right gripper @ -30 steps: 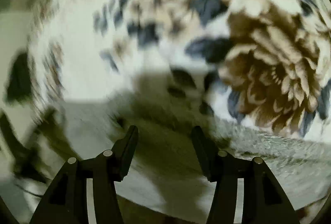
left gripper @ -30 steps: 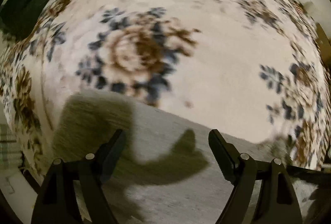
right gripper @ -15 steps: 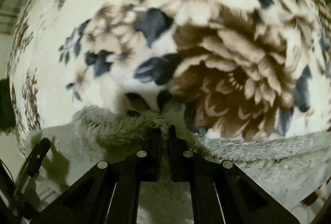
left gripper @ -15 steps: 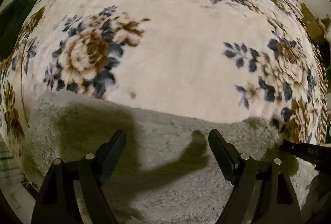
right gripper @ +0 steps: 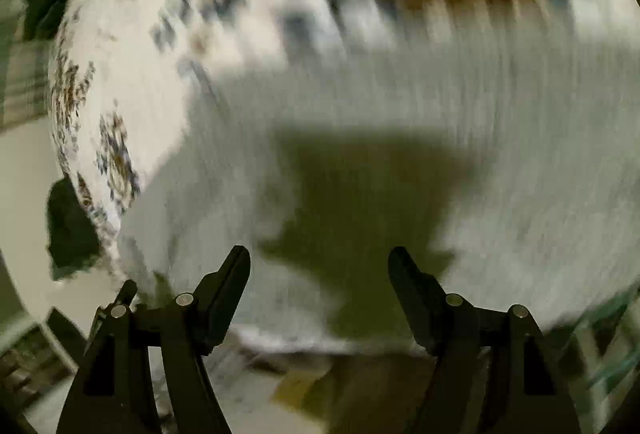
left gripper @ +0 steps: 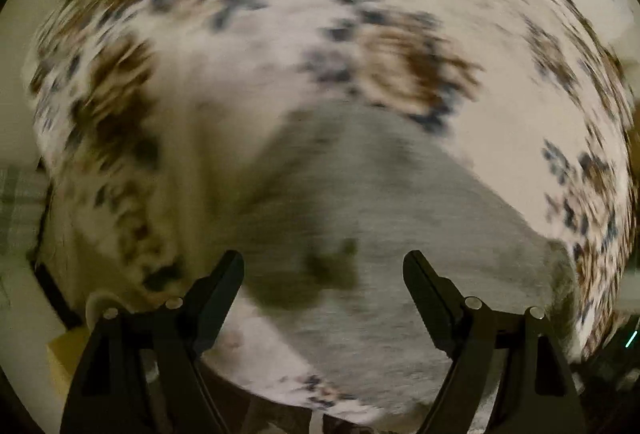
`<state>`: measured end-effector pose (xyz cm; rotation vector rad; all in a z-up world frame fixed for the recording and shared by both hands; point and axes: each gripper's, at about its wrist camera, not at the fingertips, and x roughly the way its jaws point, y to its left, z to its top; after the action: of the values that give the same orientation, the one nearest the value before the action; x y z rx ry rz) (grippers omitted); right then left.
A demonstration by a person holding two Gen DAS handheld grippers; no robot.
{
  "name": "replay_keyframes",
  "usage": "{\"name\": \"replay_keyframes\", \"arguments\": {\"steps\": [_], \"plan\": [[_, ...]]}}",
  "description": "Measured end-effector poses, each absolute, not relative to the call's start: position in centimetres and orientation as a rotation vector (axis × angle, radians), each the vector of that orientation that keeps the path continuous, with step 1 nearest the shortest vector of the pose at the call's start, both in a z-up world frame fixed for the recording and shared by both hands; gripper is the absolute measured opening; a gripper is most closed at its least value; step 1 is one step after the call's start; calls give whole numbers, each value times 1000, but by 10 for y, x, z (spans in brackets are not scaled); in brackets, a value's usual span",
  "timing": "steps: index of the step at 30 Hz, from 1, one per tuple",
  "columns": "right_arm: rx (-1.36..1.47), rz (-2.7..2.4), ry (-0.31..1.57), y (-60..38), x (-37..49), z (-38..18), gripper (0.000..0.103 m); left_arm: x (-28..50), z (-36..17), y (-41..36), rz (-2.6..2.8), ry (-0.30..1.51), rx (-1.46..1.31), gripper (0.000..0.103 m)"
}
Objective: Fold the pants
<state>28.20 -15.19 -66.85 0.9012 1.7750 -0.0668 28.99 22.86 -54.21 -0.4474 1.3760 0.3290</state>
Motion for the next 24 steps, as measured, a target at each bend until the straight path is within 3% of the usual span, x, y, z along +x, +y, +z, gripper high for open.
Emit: {"name": "replay_keyframes", "arguments": {"steps": [4,6,7,8,10,11,12,19,24], "plan": [[1095,-161,1840,-118,213,-708,74,275,-562,265,403,1392,-570,81],[1183,-227,1806,-118,191,-719,73,275,-571,270,404,1379,-605,76],[1216,-267,1774,-122,181,-722,73,276,-574,271,394,1369,-621,54],[1224,-290,1755,-124,177,-723,67,278,-577,270,388,1362,-629,28],[1211,-325,1725,-126,172,-724,38,280,-579,268,371,1343,-639,20],[1198,-337,1723,-127,169,-725,14,280,-577,266,356,1325,-636,16],[1189,-345,1718,-127,166,-723,9,281,-572,264,347,1308,-617,15],[1055,-285,1669,-114,152,-684,6,266,-532,278,328,1248,-600,14],[1052,-302,1700,-127,138,-687,6,267,-545,284,348,1310,-555,14]]}}
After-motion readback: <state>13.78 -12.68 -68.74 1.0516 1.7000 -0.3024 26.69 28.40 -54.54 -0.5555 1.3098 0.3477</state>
